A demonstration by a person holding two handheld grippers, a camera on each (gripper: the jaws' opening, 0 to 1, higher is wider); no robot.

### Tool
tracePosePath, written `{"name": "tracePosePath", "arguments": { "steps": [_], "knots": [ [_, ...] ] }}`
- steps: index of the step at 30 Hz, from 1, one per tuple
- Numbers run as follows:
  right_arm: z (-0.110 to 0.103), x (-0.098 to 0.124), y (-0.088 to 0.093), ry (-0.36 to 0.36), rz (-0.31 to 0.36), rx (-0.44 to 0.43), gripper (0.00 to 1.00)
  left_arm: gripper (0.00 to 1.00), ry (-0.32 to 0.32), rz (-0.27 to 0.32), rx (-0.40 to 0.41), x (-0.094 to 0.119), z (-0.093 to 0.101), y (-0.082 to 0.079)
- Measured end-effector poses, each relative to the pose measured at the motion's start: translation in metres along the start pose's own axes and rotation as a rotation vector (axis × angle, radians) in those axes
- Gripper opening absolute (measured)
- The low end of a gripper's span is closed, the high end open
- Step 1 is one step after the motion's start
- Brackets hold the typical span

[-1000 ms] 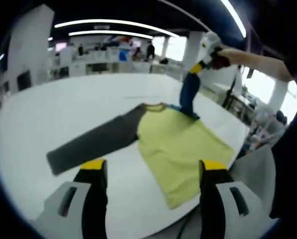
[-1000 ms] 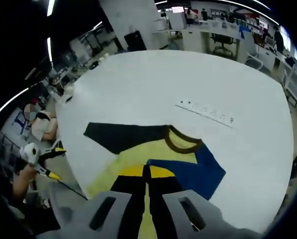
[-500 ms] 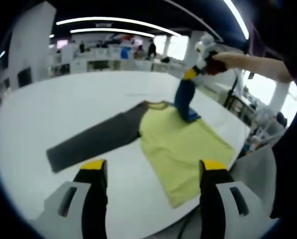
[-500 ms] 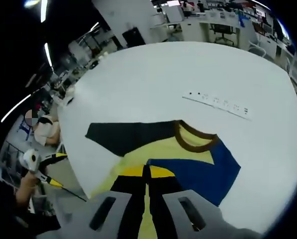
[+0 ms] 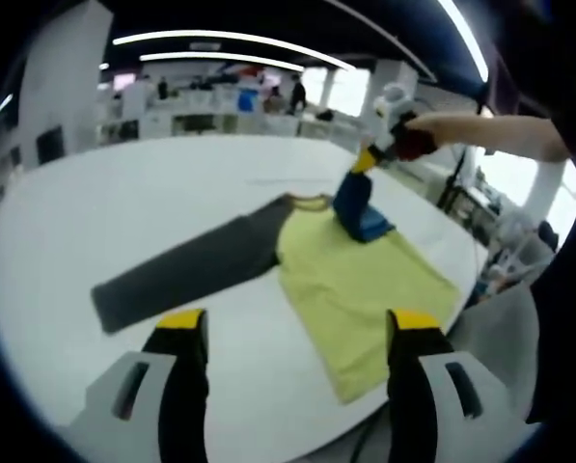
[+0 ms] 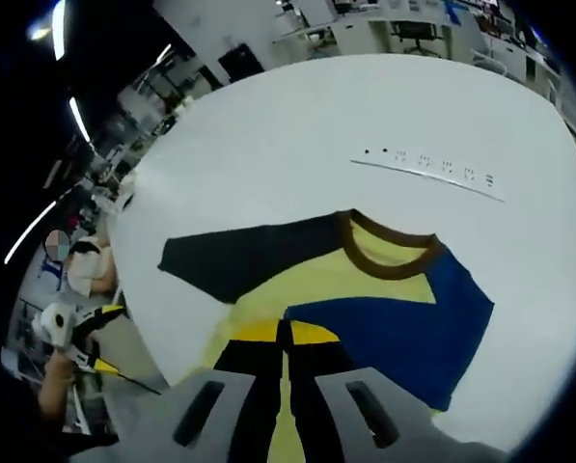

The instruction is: Fold the garment on the visible template until the final outline fits inside the template.

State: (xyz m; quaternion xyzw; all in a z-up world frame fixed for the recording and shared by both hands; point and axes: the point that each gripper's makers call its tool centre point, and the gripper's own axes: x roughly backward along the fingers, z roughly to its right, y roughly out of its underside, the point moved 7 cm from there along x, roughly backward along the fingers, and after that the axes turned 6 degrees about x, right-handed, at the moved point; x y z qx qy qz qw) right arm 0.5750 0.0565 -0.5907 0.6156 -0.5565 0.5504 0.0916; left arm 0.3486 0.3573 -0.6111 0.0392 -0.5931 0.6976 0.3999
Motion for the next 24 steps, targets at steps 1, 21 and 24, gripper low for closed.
{"name": "tracePosePath", "arguments": {
  "steps": [1, 21, 24],
  "knots": [
    [-0.001, -0.002, 0.000, -0.003, 0.000, -0.006, 0.02, 0.71, 0.001, -0.001, 0.000, -0.001, -0.001, 0.000],
    [-0.026, -0.074, 0.026, -0.052, 0.150, -0.416, 0.02, 0.71, 0.026, -0.002, 0.007, -0.012, -0.001, 0.003],
    [-0.030, -0.080, 0.030, -0.066, 0.217, -0.556, 0.02, 0.71, 0.032, -0.005, 0.010, -0.013, 0.000, 0.004]
  ]
}}
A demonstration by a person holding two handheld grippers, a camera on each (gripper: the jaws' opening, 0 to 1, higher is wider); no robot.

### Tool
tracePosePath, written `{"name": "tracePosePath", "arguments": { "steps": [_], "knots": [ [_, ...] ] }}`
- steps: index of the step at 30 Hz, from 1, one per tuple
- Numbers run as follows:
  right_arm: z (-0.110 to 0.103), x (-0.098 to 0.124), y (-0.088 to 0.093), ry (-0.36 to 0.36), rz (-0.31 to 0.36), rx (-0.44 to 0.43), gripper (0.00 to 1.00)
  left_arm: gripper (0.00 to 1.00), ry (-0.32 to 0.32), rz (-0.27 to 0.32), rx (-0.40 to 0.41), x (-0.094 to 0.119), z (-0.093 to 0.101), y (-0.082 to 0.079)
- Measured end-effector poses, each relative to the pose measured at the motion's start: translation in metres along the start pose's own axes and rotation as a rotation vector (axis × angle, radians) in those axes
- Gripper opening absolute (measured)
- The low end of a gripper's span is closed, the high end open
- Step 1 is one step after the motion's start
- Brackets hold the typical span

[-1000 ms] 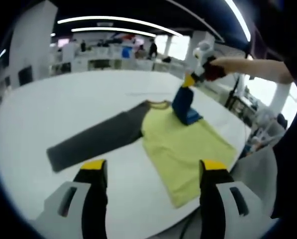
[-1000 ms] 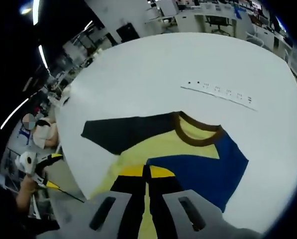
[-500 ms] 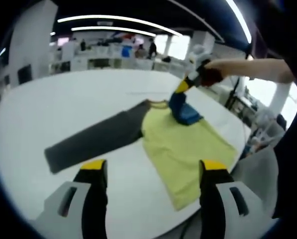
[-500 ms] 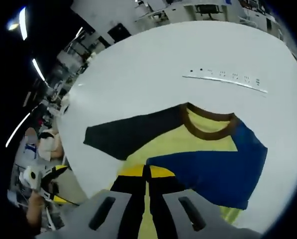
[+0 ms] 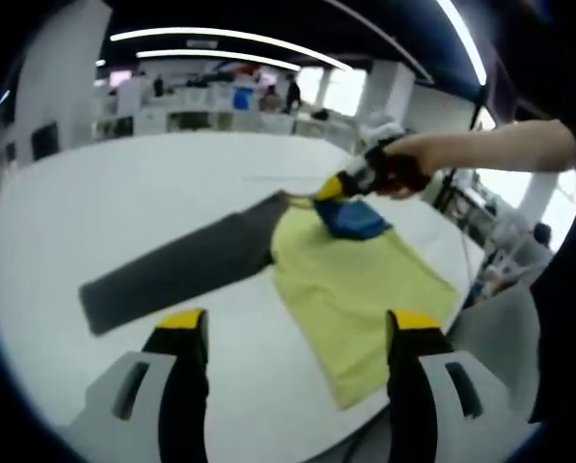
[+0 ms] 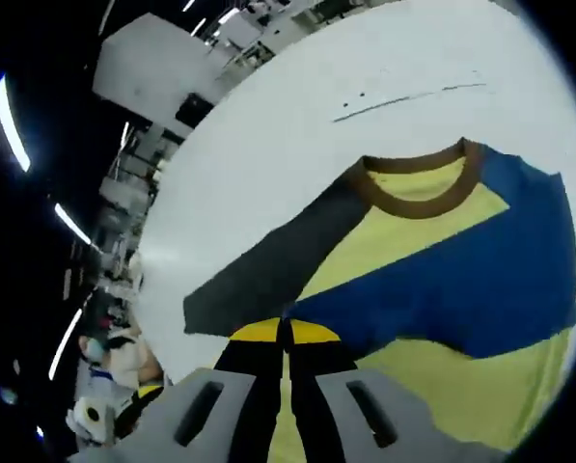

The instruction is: Fold the garment on the visible template until the final outline fits inside the template.

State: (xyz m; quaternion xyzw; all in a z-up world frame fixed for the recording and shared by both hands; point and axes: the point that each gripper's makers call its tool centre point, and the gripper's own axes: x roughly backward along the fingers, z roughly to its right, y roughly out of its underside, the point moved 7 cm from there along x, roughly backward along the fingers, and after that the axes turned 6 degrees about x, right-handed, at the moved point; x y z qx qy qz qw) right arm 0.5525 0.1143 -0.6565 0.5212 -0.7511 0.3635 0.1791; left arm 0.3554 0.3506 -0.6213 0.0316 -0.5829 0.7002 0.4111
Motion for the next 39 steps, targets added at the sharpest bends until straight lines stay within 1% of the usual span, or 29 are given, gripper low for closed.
{"name": "tracePosePath", "arguments": {
  "steps": [1, 2, 4, 5, 6, 7, 9, 10, 12, 14, 15, 17, 19, 22, 23, 25, 28, 29, 30, 31, 33, 34, 36, 39],
  "knots": [
    [0.000, -0.002, 0.002, -0.006, 0.029, -0.056, 0.02, 0.71, 0.001, 0.000, 0.000, -0.001, 0.000, 0.000],
    [-0.001, -0.003, 0.004, -0.007, 0.044, -0.090, 0.02, 0.71, 0.002, -0.001, 0.001, -0.001, 0.000, 0.001],
    [0.000, -0.006, 0.008, -0.005, 0.054, -0.110, 0.02, 0.71, 0.002, -0.003, 0.003, -0.002, -0.001, 0.001],
    [0.001, -0.009, 0.010, 0.008, 0.084, -0.152, 0.02, 0.71, 0.002, -0.003, 0.005, -0.002, -0.001, 0.001],
    [0.000, -0.011, 0.011, 0.002, 0.095, -0.175, 0.02, 0.71, 0.002, -0.003, 0.007, -0.002, -0.002, 0.001],
    [0.000, -0.013, 0.012, 0.000, 0.131, -0.246, 0.02, 0.71, 0.002, -0.003, 0.008, -0.003, -0.002, 0.001],
    [-0.001, -0.014, 0.013, -0.013, 0.153, -0.304, 0.02, 0.71, 0.001, -0.004, 0.009, -0.003, -0.003, 0.001],
    [-0.001, -0.016, 0.014, -0.014, 0.189, -0.359, 0.02, 0.71, 0.002, -0.004, 0.009, -0.004, -0.003, 0.000],
    [-0.003, -0.020, 0.016, -0.014, 0.237, -0.429, 0.02, 0.71, 0.004, -0.006, 0.009, -0.005, -0.003, 0.000],
    [-0.005, -0.024, 0.019, -0.023, 0.254, -0.468, 0.02, 0.71, 0.006, -0.007, 0.008, -0.006, -0.003, 0.000],
    [-0.008, -0.027, 0.024, -0.024, 0.254, -0.479, 0.02, 0.71, 0.008, -0.008, 0.007, -0.007, -0.003, -0.001],
    [-0.008, -0.033, 0.028, -0.014, 0.268, -0.504, 0.02, 0.71, 0.011, -0.009, 0.004, -0.008, -0.003, -0.001],
    [-0.009, -0.038, 0.032, -0.009, 0.264, -0.507, 0.02, 0.71, 0.014, -0.011, -0.001, -0.009, -0.002, -0.002],
    [-0.006, -0.045, 0.037, 0.019, 0.270, -0.514, 0.02, 0.71, 0.018, -0.012, -0.005, -0.011, -0.002, -0.002],
    [-0.006, -0.046, 0.041, 0.026, 0.270, -0.513, 0.02, 0.71, 0.019, -0.013, -0.005, -0.011, -0.002, -0.002],
    [-0.005, -0.051, 0.045, 0.030, 0.268, -0.511, 0.02, 0.71, 0.020, -0.014, -0.006, -0.012, -0.003, -0.002],
    [-0.003, -0.058, 0.052, 0.035, 0.250, -0.498, 0.02, 0.71, 0.025, -0.019, -0.007, -0.013, -0.002, -0.001],
    [-0.003, -0.059, 0.053, 0.041, 0.244, -0.472, 0.02, 0.71, 0.026, -0.020, -0.007, -0.014, -0.002, -0.001],
    [-0.001, -0.061, 0.055, 0.053, 0.230, -0.406, 0.02, 0.71, 0.028, -0.024, -0.007, -0.014, -0.001, 0.000],
    [0.000, -0.063, 0.056, 0.058, 0.220, -0.361, 0.02, 0.71, 0.028, -0.026, -0.007, -0.015, -0.002, 0.001],
    [0.000, -0.064, 0.058, 0.059, 0.212, -0.330, 0.02, 0.71, 0.029, -0.031, -0.006, -0.016, -0.002, 0.003],
    [0.000, -0.065, 0.058, 0.066, 0.201, -0.277, 0.02, 0.71, 0.029, -0.034, -0.005, -0.016, -0.002, 0.004],
    [0.000, -0.066, 0.060, 0.072, 0.193, -0.247, 0.02, 0.71, 0.030, -0.040, -0.005, -0.017, -0.003, 0.005],
    [0.000, -0.068, 0.064, 0.076, 0.186, -0.253, 0.02, 0.71, 0.034, -0.046, -0.004, -0.019, -0.004, 0.006]
  ]
}}
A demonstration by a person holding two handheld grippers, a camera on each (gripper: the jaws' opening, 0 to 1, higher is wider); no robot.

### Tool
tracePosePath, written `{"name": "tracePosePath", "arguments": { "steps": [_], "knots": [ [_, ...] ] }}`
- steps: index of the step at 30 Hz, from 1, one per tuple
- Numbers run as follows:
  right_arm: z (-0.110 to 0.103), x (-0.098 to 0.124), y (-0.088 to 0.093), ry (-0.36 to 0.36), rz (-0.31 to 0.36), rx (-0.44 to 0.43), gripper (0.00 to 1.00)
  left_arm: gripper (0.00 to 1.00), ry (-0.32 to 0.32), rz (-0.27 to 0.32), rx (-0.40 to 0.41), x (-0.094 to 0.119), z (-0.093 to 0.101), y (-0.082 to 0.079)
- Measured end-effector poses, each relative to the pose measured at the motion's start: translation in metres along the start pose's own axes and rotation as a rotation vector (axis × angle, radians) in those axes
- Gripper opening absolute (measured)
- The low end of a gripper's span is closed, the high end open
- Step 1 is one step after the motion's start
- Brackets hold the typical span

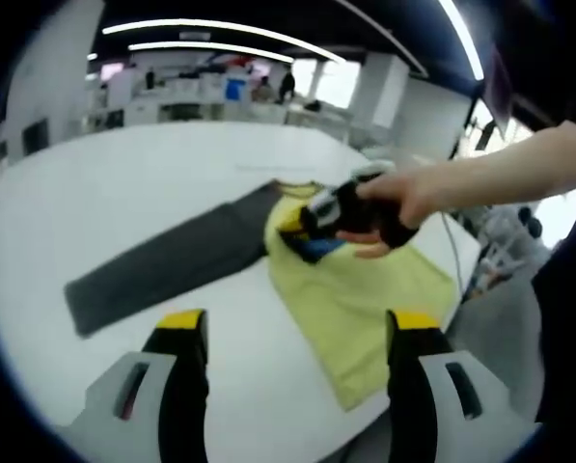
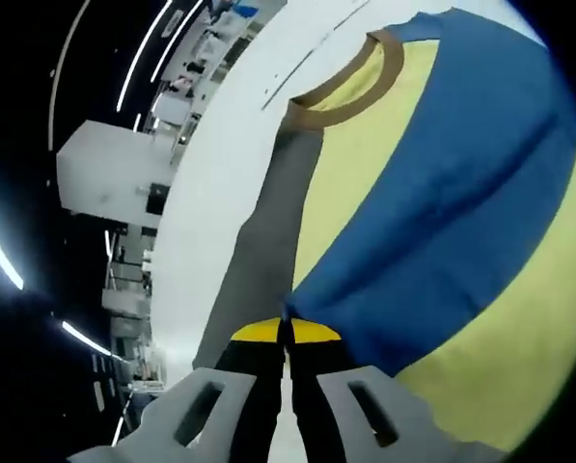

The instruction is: Fold the garment on the visible template until the final outline fits inside the template.

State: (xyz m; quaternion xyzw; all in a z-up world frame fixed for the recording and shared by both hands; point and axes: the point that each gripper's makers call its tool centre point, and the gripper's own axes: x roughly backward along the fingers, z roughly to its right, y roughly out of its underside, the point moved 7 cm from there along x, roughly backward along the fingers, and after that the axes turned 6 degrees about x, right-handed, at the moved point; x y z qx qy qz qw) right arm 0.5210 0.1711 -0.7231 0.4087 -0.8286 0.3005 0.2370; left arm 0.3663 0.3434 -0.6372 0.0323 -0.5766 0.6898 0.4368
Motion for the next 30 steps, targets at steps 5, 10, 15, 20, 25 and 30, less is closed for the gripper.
{"name": "tracePosePath", "arguments": {
  "steps": [5, 10, 15, 20, 25, 30],
  "knots": [
    [0.001, -0.003, 0.003, 0.003, -0.008, 0.029, 0.02, 0.71, 0.003, -0.006, -0.001, -0.002, -0.001, -0.001],
    [-0.001, -0.007, 0.001, -0.018, 0.001, 0.020, 0.03, 0.71, 0.005, -0.010, -0.003, -0.003, -0.002, -0.001],
    [-0.005, -0.011, 0.002, -0.037, -0.003, 0.007, 0.04, 0.71, 0.006, -0.013, -0.002, -0.003, -0.002, 0.000],
    [-0.008, -0.014, 0.007, -0.075, -0.032, 0.024, 0.04, 0.71, 0.005, -0.016, 0.001, -0.003, -0.004, 0.001],
    [-0.015, 0.000, -0.006, -0.189, -0.022, 0.277, 0.08, 0.72, 0.005, -0.012, 0.004, -0.002, -0.004, -0.001],
    [-0.004, 0.028, -0.017, -0.195, -0.032, 0.703, 0.15, 0.72, 0.006, -0.015, 0.004, -0.003, -0.004, -0.001]
  ]
}}
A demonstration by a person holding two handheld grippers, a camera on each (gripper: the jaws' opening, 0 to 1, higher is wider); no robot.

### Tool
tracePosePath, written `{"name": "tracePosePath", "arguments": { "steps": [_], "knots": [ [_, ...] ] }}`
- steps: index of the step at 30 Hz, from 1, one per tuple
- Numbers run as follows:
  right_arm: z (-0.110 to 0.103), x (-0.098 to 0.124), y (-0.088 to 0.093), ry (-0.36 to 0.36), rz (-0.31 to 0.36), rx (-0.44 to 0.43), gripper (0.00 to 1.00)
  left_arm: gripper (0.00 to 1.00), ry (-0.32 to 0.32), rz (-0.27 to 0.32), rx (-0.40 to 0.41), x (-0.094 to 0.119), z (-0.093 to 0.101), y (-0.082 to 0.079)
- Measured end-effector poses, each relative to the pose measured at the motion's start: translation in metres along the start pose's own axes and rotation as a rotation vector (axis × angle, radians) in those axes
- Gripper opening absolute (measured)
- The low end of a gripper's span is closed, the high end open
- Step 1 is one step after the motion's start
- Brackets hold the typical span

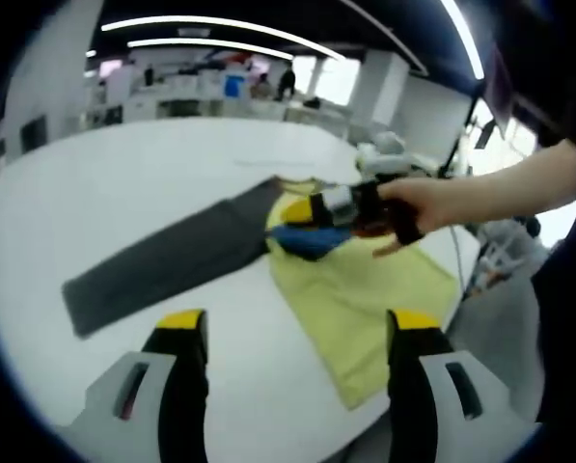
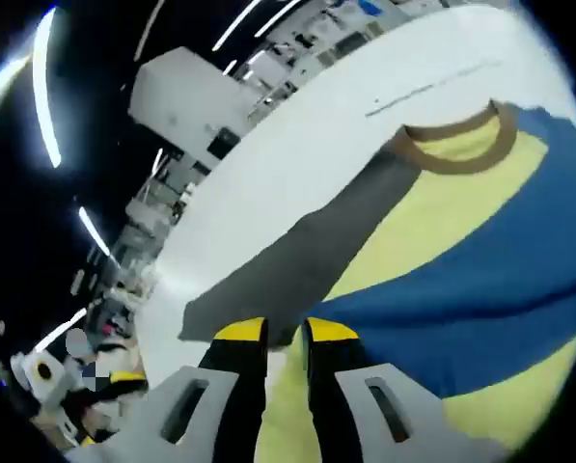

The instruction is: Fold the garment on the visible template until the final outline fits inside the template.

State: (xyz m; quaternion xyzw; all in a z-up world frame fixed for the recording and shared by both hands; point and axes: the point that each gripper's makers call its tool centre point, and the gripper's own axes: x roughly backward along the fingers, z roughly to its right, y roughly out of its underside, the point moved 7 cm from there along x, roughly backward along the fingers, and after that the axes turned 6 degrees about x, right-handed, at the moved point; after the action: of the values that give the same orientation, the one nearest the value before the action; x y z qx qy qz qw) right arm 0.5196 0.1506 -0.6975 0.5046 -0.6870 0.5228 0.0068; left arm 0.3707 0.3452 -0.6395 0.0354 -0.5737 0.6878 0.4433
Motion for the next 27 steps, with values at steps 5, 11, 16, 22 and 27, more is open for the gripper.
{"name": "tracePosePath", "arguments": {
  "steps": [5, 11, 16, 22, 27],
  "knots": [
    [0.000, 0.018, 0.020, 0.030, -0.113, 0.394, 0.16, 0.72, 0.007, -0.004, -0.003, -0.005, 0.002, 0.000],
    [-0.009, 0.016, 0.038, 0.021, -0.134, 0.515, 0.20, 0.71, 0.020, -0.018, -0.017, -0.008, 0.005, -0.001],
    [-0.009, 0.011, 0.041, 0.033, -0.151, 0.584, 0.15, 0.71, 0.013, -0.025, -0.019, -0.004, 0.003, 0.000],
    [-0.012, 0.004, 0.045, 0.017, -0.177, 0.613, 0.03, 0.71, 0.002, -0.030, -0.011, -0.002, 0.000, 0.003],
    [-0.017, 0.002, 0.043, 0.023, -0.165, 0.616, 0.03, 0.71, 0.004, -0.028, -0.010, -0.003, 0.001, 0.002]
  ]
}}
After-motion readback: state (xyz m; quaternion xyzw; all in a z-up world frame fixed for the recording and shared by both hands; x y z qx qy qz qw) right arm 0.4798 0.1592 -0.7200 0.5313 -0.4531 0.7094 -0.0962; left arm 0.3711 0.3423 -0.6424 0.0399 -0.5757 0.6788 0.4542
